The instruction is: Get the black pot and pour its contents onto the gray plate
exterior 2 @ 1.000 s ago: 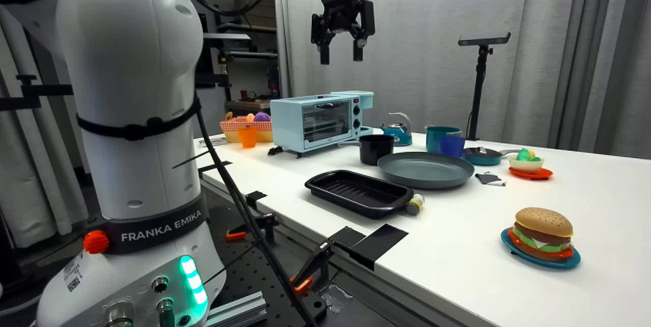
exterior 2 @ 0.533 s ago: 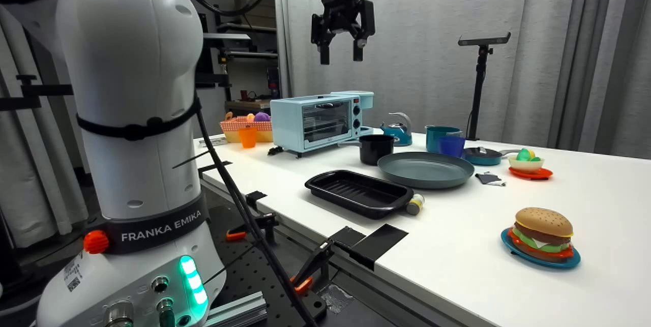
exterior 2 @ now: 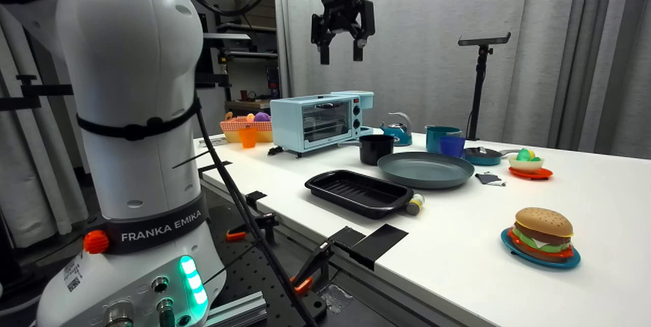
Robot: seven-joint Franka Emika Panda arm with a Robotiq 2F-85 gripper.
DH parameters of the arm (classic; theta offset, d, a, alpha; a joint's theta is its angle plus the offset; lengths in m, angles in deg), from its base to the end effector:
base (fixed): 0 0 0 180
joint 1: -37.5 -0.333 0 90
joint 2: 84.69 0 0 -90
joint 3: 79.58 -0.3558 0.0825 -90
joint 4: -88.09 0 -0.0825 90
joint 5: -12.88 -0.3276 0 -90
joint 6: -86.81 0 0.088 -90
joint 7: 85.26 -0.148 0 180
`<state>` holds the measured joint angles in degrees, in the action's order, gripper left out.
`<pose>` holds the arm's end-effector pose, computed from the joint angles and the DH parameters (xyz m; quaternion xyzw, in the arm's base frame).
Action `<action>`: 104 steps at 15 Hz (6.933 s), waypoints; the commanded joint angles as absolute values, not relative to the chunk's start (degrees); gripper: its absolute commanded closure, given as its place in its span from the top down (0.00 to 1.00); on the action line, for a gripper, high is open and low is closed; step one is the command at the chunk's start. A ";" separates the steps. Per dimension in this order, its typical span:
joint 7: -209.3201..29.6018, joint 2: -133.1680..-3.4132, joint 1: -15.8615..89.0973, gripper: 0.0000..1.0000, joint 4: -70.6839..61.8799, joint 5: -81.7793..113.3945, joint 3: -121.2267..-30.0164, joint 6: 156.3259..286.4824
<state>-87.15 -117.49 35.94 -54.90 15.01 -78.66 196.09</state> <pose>0.2983 -0.0014 0.4918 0.9999 -0.0033 -0.0076 0.0133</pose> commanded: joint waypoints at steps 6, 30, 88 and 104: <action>-86.87 -117.47 36.58 1.00 -54.79 14.68 -79.22 195.97; -89.64 -105.17 29.79 1.00 -53.10 8.24 -86.83 204.98; -143.56 -59.26 20.47 0.78 -25.79 21.71 -79.56 227.87; -143.36 -62.49 19.38 0.07 -26.82 24.76 -77.88 226.09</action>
